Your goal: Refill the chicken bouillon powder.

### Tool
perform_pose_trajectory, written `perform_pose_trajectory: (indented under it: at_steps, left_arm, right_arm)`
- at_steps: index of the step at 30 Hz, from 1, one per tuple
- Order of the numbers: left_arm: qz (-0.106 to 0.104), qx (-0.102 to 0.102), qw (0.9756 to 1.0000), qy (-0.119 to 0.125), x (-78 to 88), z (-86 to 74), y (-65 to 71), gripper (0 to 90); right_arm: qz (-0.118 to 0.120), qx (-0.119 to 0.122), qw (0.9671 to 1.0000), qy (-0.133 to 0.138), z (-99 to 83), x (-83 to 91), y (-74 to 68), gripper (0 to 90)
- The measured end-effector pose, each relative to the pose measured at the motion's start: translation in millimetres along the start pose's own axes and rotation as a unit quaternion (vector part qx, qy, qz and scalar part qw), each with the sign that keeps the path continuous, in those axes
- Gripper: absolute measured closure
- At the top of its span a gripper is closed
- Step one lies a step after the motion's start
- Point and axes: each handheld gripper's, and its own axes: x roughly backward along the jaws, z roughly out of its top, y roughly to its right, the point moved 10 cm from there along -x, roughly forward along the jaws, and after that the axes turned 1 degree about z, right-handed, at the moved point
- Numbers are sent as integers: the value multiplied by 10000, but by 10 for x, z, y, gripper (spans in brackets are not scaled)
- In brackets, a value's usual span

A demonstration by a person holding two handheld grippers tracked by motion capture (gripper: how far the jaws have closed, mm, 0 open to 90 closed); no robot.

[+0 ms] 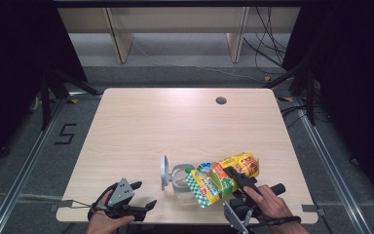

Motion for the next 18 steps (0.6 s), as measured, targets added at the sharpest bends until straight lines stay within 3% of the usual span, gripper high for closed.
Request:
perform_pose_trajectory:
  at_steps: [3,4,5,8,9,12,14,16,17,18]
  left_arm:
    - [-19,28,10000,8,3,2,1,189]
    - [-15,18,10000,1,3,1,-2,189]
    - [-18,17,10000,1,3,1,-1,189]
    - [-13,53,10000,49,-5,10,9,189]
    - [-3,-10,10000,8,0,3,-1,189]
    - [-3,-11,10000,7,2,3,0,189]
    - [-8,-19,10000,8,6,4,-2,189]
    - [-26,24,10000,65,-2,14,10,189]
    - [1,-58,10000,5,4,2,-6,189]
    - [-12,-39,10000,4,2,3,1,189]
  right_arm:
    - [-25,218,9998,0,19,4,30,520]
    - [14,43,10000,-60,5,4,-9,520]
    - [38,13,9999,-154,-7,14,-24,521]
    - [29,250,9995,-173,7,9,-2,522]
    - [-33,129,9998,-118,12,0,-17,521]
    - [-8,601,9981,-111,42,0,49,522]
    - [-36,722,9973,-144,39,-10,65,522]
    - [28,645,9977,-214,17,-15,41,522]
    - [54,564,9980,-274,1,-10,30,522]
    - [46,627,9977,-257,2,-15,44,522]
